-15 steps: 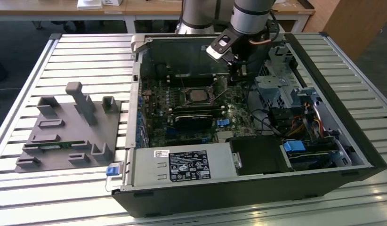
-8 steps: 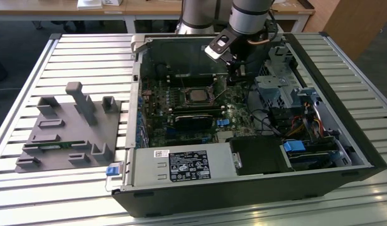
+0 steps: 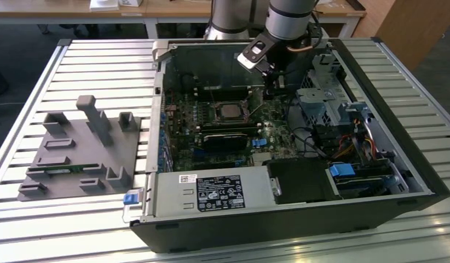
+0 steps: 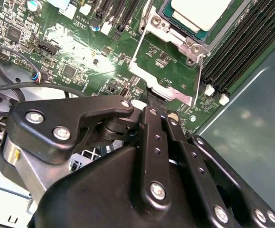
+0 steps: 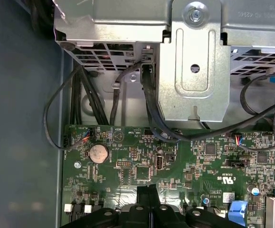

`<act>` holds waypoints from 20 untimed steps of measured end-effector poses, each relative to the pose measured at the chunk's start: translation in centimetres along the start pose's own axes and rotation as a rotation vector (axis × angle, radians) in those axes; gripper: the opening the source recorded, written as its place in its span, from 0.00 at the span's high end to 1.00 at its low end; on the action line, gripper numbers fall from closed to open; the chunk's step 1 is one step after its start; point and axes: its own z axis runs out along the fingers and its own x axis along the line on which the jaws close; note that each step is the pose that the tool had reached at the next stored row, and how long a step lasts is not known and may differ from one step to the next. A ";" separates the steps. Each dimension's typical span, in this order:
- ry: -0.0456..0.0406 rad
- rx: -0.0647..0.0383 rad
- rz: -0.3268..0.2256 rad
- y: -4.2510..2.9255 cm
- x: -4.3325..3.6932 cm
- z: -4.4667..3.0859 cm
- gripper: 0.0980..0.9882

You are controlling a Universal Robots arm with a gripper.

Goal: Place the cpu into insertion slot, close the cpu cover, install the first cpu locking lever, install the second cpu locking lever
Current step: 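Close the cpu cover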

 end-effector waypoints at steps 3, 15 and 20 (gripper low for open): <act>0.0000 0.000 0.000 -0.06 0.00 0.00 0.99; 0.0000 0.000 0.000 -0.32 0.00 0.00 0.99; 0.0000 0.000 0.000 -0.48 0.01 0.00 0.99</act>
